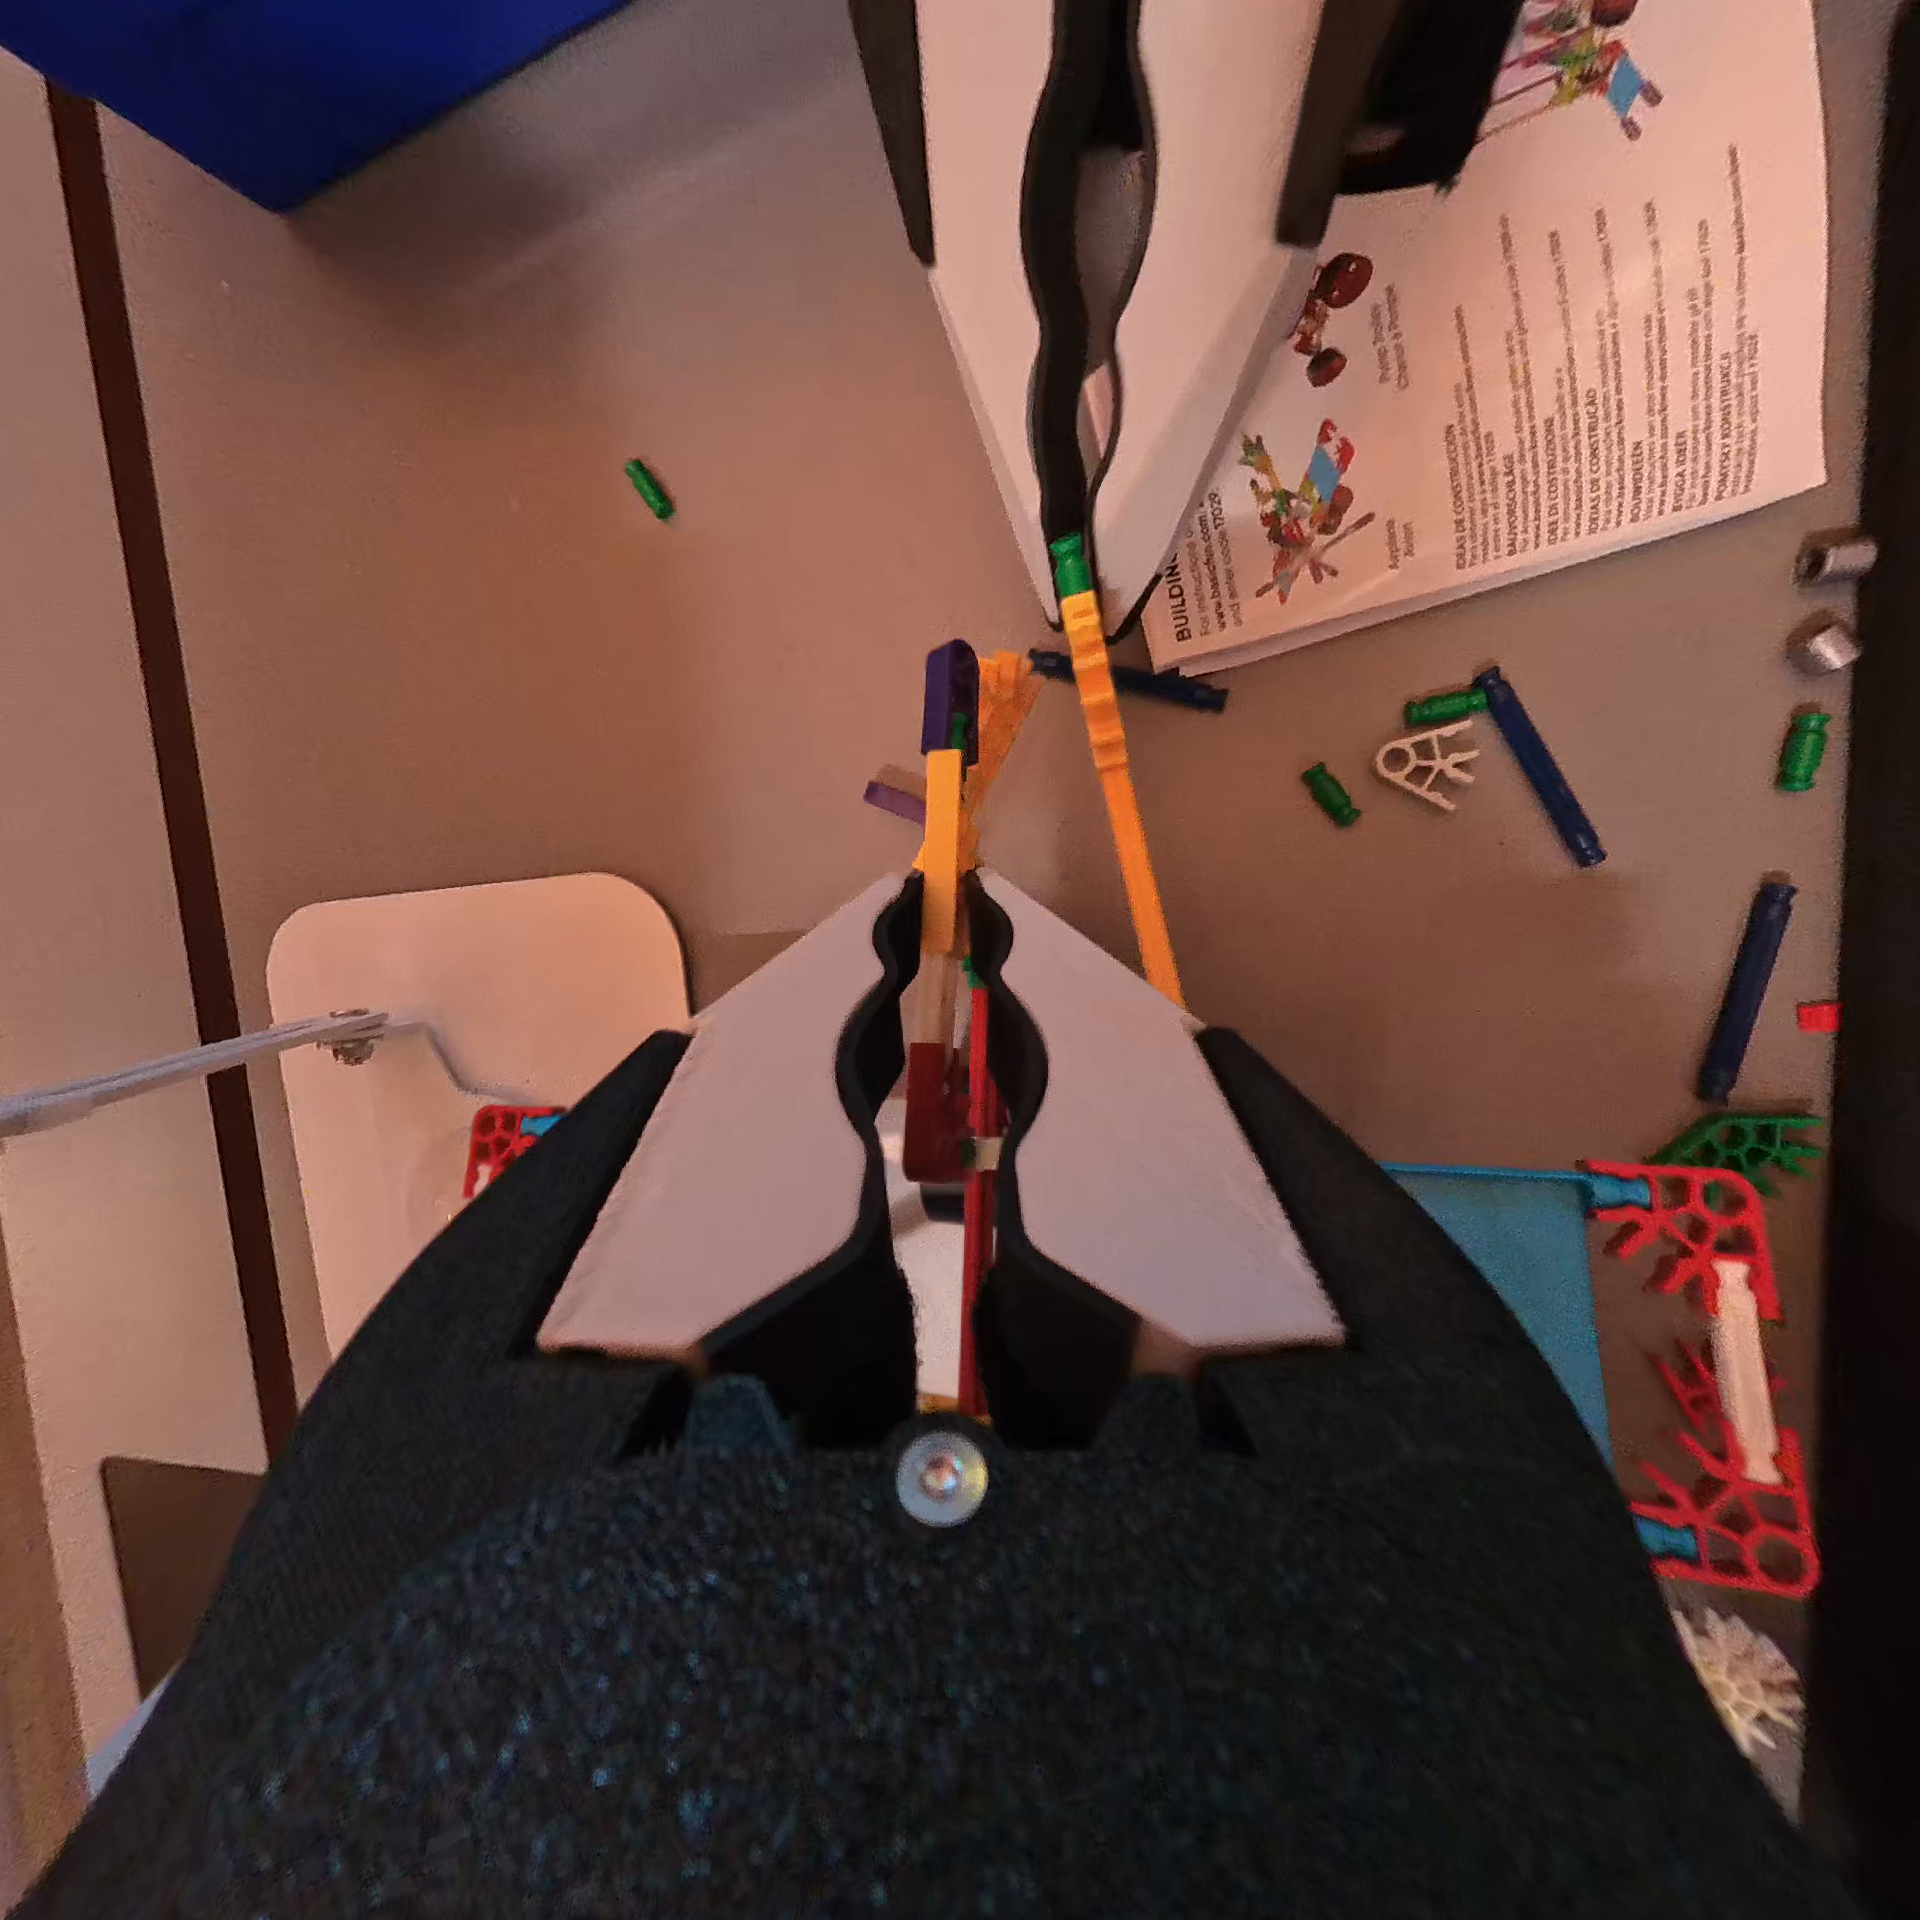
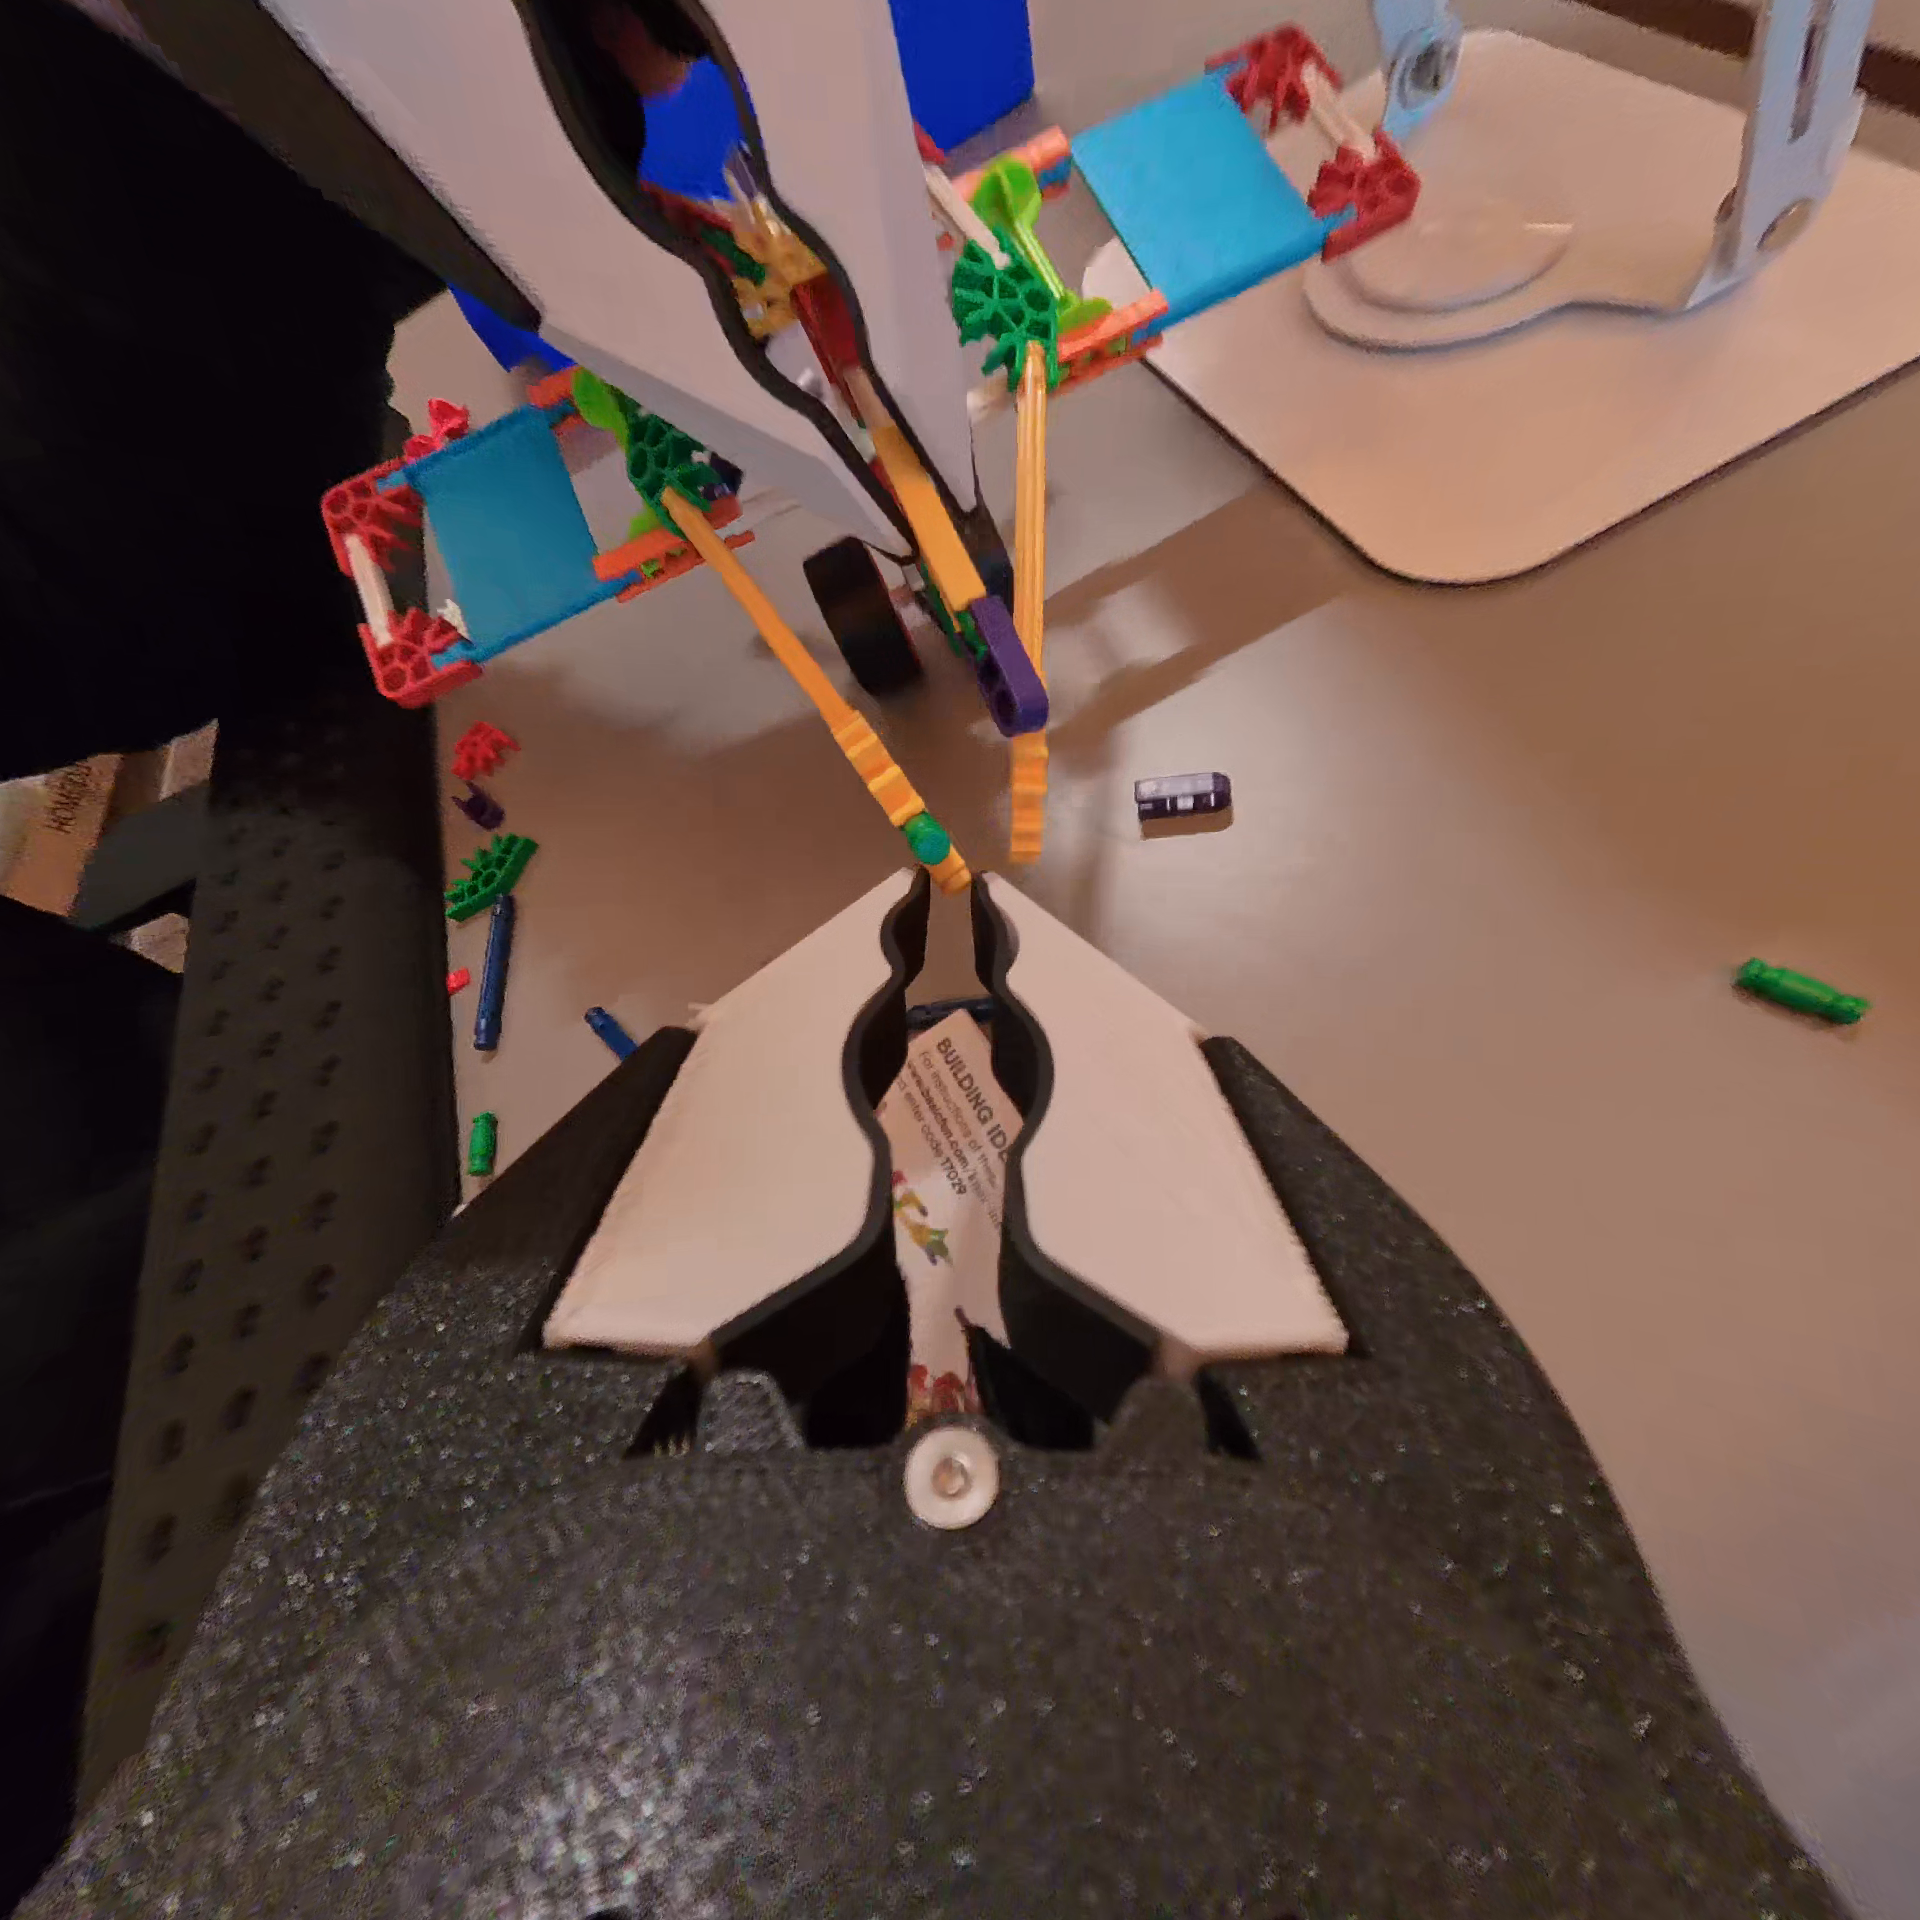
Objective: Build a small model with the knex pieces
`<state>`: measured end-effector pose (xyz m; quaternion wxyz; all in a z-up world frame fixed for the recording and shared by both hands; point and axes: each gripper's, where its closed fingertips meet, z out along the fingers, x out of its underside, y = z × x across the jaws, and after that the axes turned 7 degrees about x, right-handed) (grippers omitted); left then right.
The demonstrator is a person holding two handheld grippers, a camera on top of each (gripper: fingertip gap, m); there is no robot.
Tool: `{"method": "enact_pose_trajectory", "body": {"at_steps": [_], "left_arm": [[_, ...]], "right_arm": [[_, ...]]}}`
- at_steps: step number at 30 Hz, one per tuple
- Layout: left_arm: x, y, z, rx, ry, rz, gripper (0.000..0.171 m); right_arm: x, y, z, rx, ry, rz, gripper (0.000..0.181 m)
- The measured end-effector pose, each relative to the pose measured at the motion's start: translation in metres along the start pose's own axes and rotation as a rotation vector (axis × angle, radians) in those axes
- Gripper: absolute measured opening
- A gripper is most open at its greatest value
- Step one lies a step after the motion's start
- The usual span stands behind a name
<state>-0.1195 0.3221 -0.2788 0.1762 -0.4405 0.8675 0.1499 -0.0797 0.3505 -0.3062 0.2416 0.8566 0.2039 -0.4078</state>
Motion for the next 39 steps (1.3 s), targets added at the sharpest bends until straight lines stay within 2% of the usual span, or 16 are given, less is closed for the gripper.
{"method": "enact_pose_trajectory", "body": {"at_steps": [3,11,14,21,25,28,34,35,37,39], "left_arm": [[-0.004,-0.004,0.003,0.027,-0.015,0.001,0.007],[-0.005,-0.002,0.001,0.016,-0.015,-0.010,0.006],[-0.006,0.003,0.003,0.005,-0.022,-0.030,0.006],[-0.006,0.006,-0.003,0.002,-0.051,-0.042,0.006],[-0.011,0.008,-0.007,-0.001,-0.084,-0.060,0.006],[-0.013,0.019,-0.009,-0.051,-0.096,-0.113,0.007],[-0.009,0.051,-0.005,-0.155,-0.143,-0.298,0.009],[-0.010,0.049,-0.005,-0.141,-0.151,-0.310,0.012],[-0.009,0.050,-0.010,-0.136,-0.166,-0.349,0.032],[-0.014,0.051,-0.022,-0.131,-0.221,-0.359,0.038]], "right_arm": [[0.008,-0.003,0.006,-0.003,0.042,0.032,0.007],[0.002,-0.014,0.007,0.004,0.006,0.148,0.008],[-0.001,-0.016,0.003,0.036,-0.009,0.124,0.024],[-0.016,-0.023,-0.013,0.064,-0.110,0.081,0.031],[-0.027,-0.023,-0.010,0.071,-0.166,0.067,0.039],[-0.026,-0.034,-0.007,0.140,-0.167,0.057,0.039],[-0.032,-0.042,-0.015,0.189,-0.217,0.052,0.039],[-0.032,-0.044,-0.017,0.201,-0.225,0.048,0.038],[-0.030,-0.043,-0.020,0.199,-0.231,0.040,0.038],[-0.027,-0.043,-0.020,0.206,-0.224,0.040,0.038]]}}
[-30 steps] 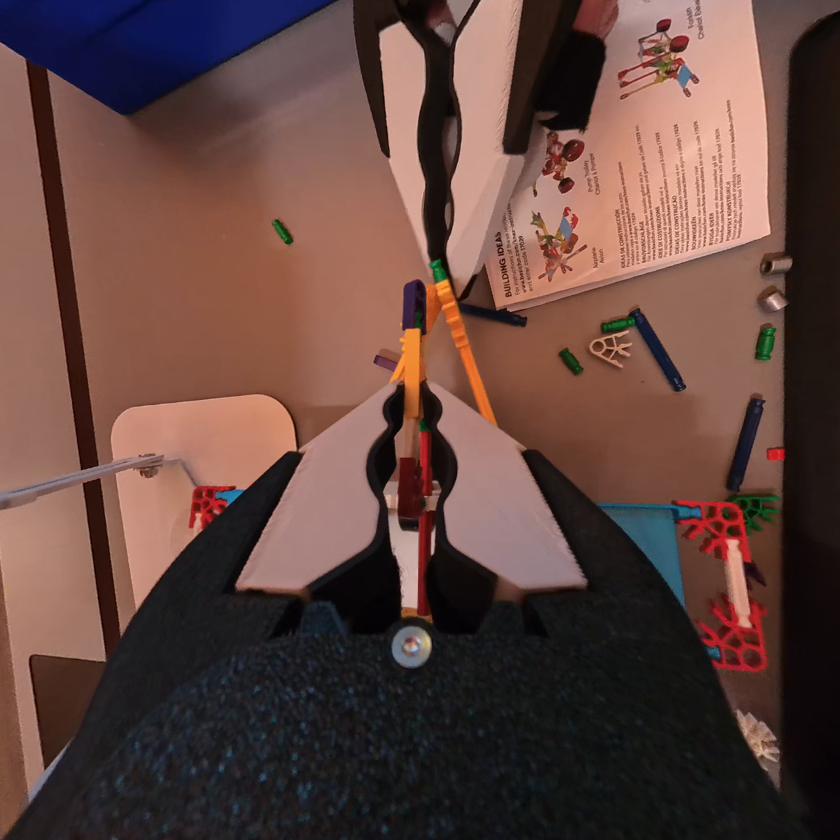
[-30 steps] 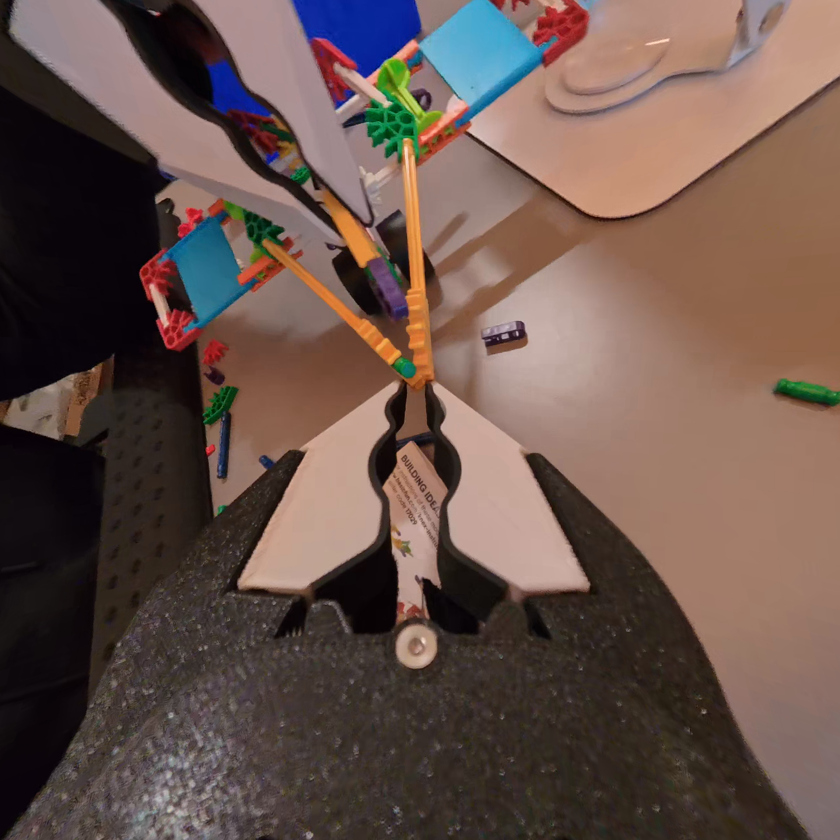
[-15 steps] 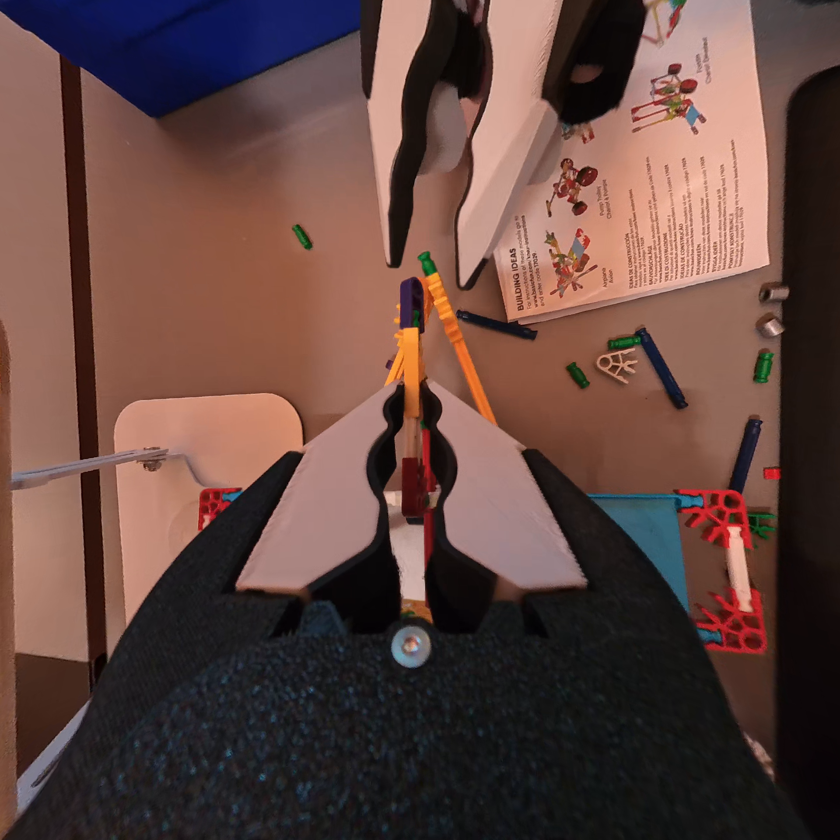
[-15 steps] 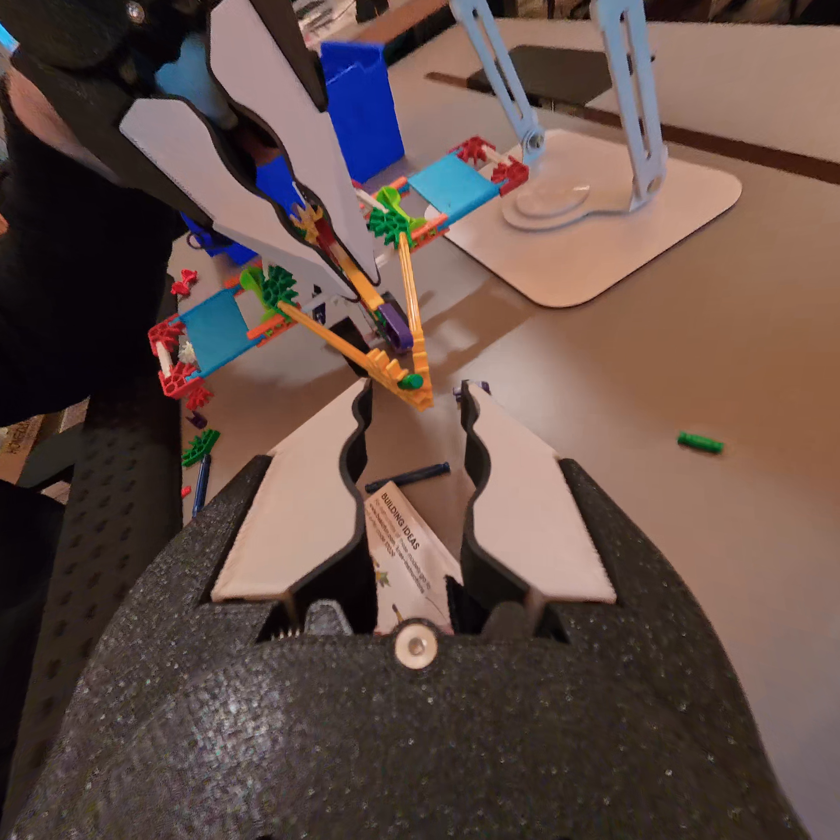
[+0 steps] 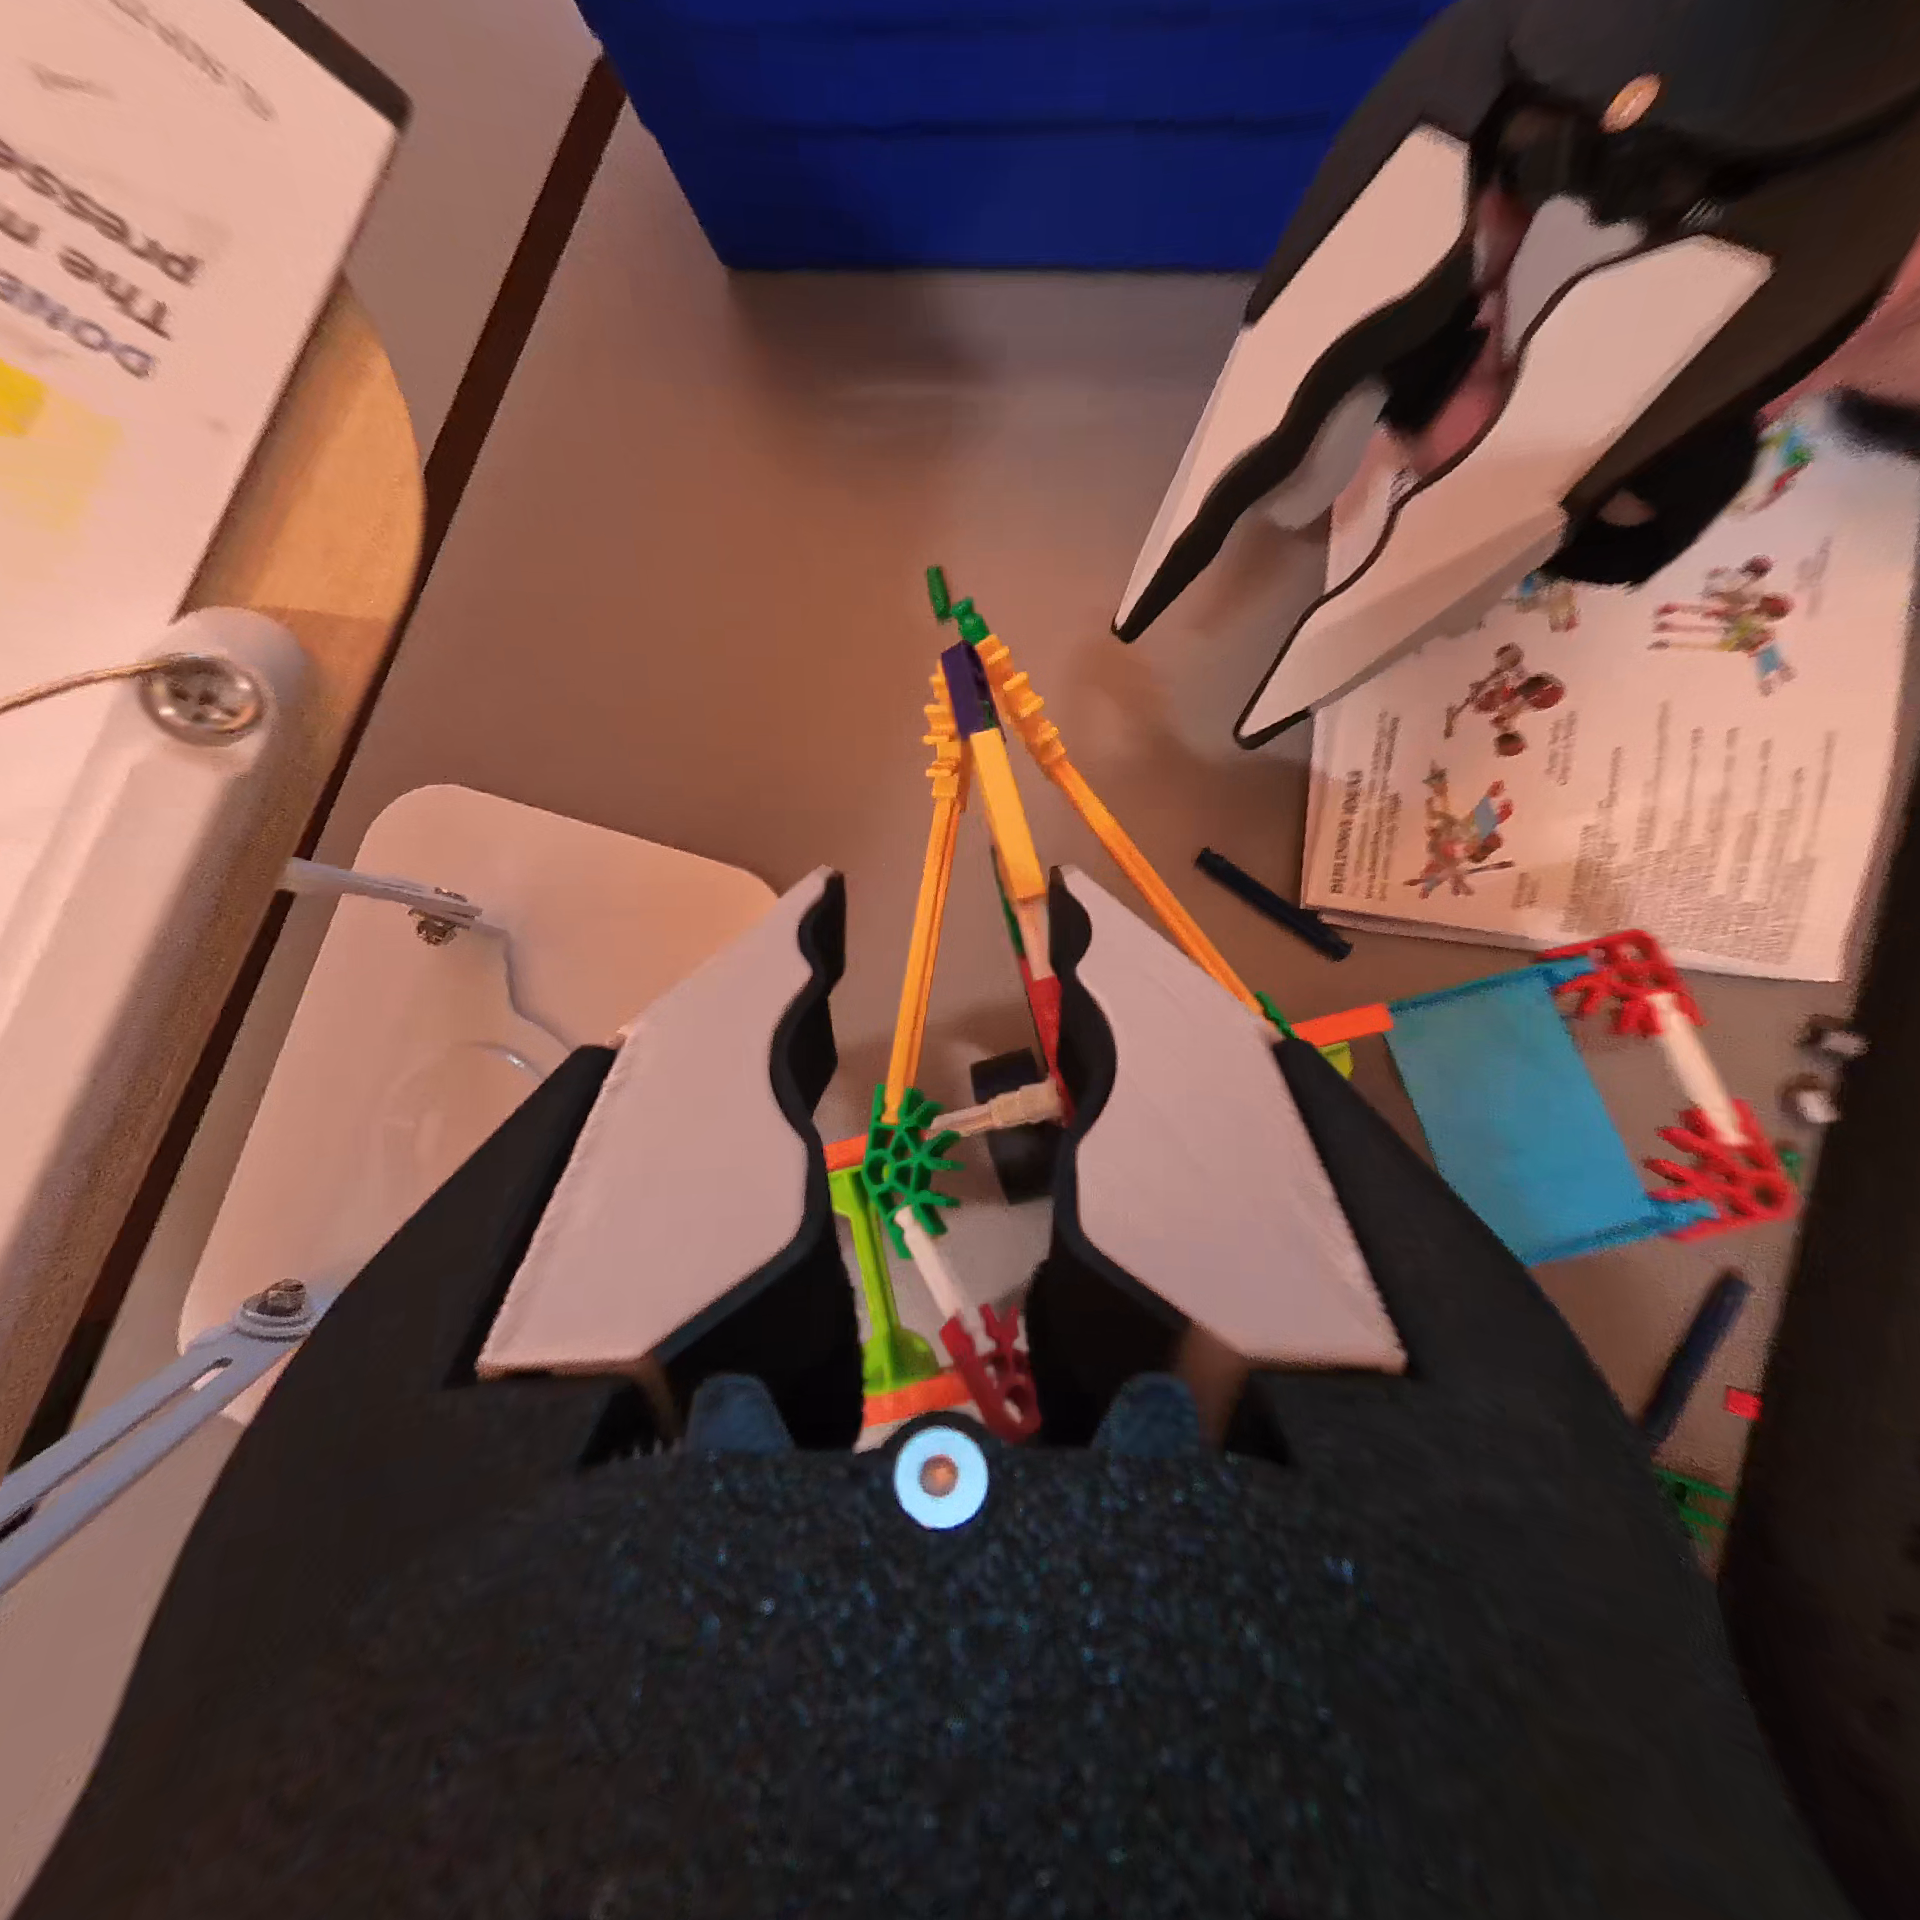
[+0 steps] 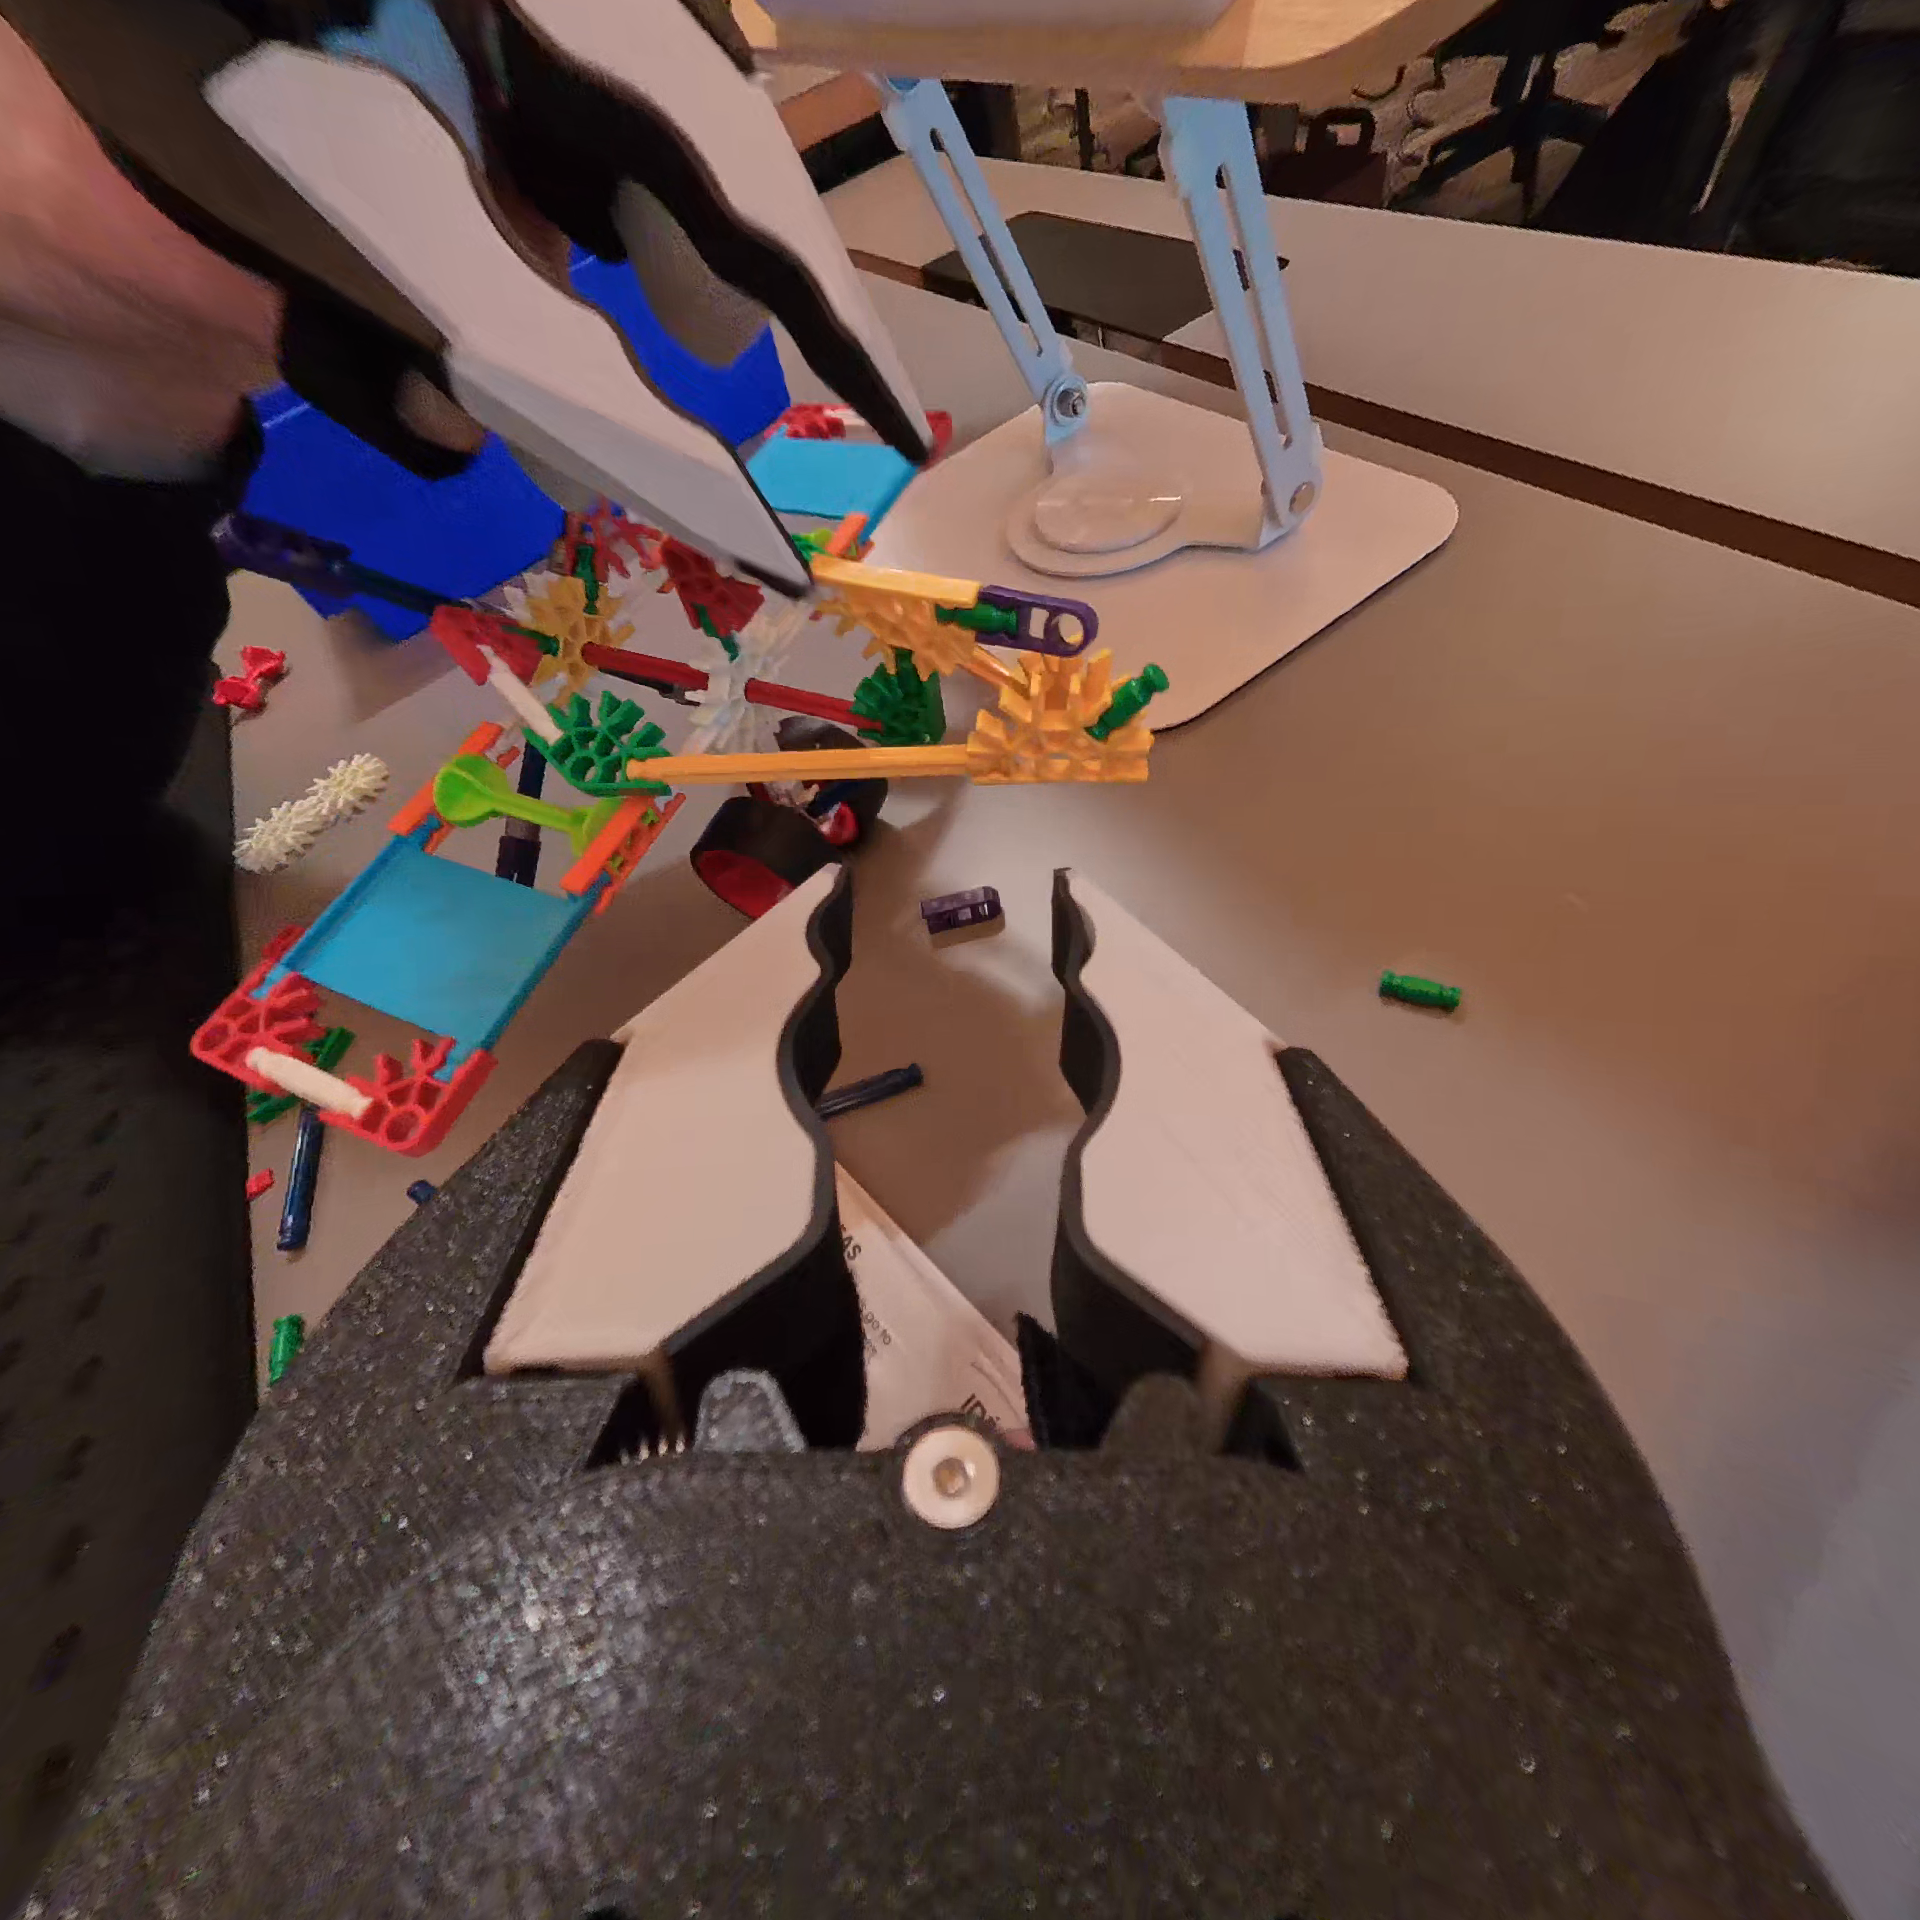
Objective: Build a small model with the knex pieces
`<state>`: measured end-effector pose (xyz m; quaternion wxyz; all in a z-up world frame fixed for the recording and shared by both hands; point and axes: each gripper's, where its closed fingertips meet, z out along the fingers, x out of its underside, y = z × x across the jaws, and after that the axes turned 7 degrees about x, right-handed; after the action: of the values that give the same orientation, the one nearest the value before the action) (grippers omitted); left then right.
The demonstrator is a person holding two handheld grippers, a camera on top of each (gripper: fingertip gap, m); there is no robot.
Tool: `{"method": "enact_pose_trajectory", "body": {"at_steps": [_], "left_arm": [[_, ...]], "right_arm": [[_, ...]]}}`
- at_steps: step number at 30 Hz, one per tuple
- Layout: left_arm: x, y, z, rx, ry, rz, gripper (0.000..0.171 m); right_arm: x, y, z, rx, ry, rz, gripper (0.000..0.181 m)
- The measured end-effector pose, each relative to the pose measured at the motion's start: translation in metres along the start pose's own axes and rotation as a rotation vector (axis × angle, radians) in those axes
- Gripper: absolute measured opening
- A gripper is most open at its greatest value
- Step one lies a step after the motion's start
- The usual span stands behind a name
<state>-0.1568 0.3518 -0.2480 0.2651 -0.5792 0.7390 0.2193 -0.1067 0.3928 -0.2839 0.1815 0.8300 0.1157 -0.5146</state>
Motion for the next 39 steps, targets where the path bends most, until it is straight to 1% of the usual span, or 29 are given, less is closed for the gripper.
{"method": "enact_pose_trajectory", "body": {"at_steps": [2,7,10,12,14,15,16,17,19,20,22,24,25,28,30,31,33,36,39], "left_arm": [[-0.005,-0.001,-0.012,0.021,-0.041,-0.032,0.051],[-0.009,0.000,-0.045,0.045,-0.115,-0.048,0.053],[0.008,0.008,-0.065,0.043,-0.091,-0.059,0.053],[0.020,0.008,-0.078,0.070,-0.080,-0.064,0.052],[0.038,0.014,-0.090,0.043,-0.039,-0.069,0.052],[0.047,0.015,-0.094,0.045,-0.019,-0.068,0.052],[0.055,0.014,-0.098,0.052,-0.007,-0.062,0.050],[0.065,0.015,-0.101,0.044,0.012,-0.051,0.047],[0.088,0.022,-0.101,0.006,0.087,-0.044,0.047],[0.097,0.028,-0.100,-0.010,0.113,-0.066,0.048],[0.105,0.034,-0.095,-0.004,0.124,-0.097,0.047],[0.104,0.039,-0.090,0.009,0.103,-0.117,0.046],[0.104,0.044,-0.088,0.004,0.093,-0.134,0.046],[0.103,0.052,-0.079,0.016,0.062,-0.171,0.043],[0.108,0.055,-0.071,0.041,0.061,-0.203,0.043],[0.111,0.056,-0.067,0.054,0.064,-0.217,0.043],[0.118,0.054,-0.060,0.098,0.067,-0.247,0.043],[0.123,0.054,-0.056,0.137,0.060,-0.268,0.043],[0.126,0.053,-0.054,0.159,0.061,-0.284,0.042]], "right_arm": [[0.003,0.001,0.001,-0.006,0.010,0.001,0.038],[0.014,0.003,0.009,-0.006,0.061,-0.015,0.038],[0.014,0.007,0.008,-0.020,0.058,-0.029,0.038],[0.014,0.012,0.004,-0.034,0.068,-0.054,0.038],[0.003,0.032,-0.008,-0.103,0.025,-0.080,0.038],[0.000,0.045,-0.015,-0.125,0.016,-0.120,0.038],[-0.001,0.055,-0.022,-0.112,0.018,-0.202,0.041],[-0.003,0.064,-0.030,-0.073,0.008,-0.300,0.046],[-0.005,0.084,-0.043,0.003,-0.007,-0.495,0.046],[-0.007,0.097,-0.048,0.045,-0.026,-0.607,0.046],[0.002,0.128,-0.053,0.068,-0.012,-0.790,0.046],[0.018,0.151,-0.044,0.102,0.043,-0.935,0.047],[0.026,0.156,-0.036,0.143,0.073,-1.011,0.048],[0.043,0.143,-0.009,0.362,0.167,-1.260,0.058],[0.042,0.130,0.003,0.493,0.166,-1.350,0.058],[0.044,0.124,0.007,0.526,0.171,-1.375,0.052],[0.038,0.117,0.007,0.574,0.137,-1.386,0.024],[0.032,0.105,0.004,0.566,0.110,-1.300,0.023],[0.033,0.085,0.000,0.554,0.142,-1.257,0.022]]}}
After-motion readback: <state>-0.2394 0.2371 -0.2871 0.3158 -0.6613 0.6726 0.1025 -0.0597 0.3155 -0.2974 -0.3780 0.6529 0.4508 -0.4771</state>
